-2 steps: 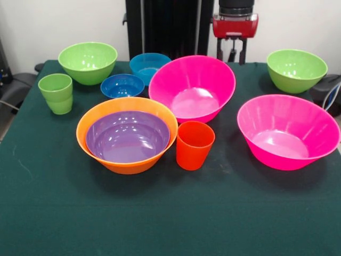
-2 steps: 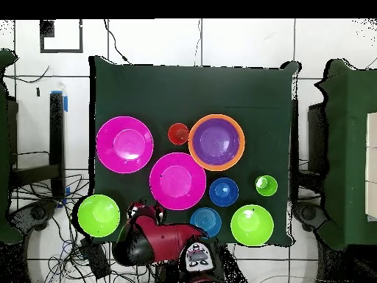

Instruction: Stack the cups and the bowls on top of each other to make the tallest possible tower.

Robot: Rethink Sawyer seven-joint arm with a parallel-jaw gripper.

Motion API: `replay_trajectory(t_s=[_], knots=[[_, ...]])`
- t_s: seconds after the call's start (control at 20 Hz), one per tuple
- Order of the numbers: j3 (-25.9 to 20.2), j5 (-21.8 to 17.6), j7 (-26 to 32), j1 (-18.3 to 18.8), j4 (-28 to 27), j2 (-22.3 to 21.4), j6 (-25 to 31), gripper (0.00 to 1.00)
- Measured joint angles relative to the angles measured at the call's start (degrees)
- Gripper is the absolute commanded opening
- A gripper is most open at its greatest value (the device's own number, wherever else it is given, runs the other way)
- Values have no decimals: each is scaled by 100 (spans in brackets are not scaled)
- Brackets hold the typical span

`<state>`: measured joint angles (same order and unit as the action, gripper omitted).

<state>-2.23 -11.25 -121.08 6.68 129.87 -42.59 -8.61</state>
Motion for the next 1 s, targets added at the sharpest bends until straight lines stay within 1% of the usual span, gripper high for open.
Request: replay_trajectory(t_s=[0.15, 0.4, 1.0], knots=[[-49, -3, 0, 77, 2, -224, 259, 100], [-160, -2, 0, 180, 1, -419, 370, 100], [-185, -3, 0, 198, -45, -390, 381, 100]])
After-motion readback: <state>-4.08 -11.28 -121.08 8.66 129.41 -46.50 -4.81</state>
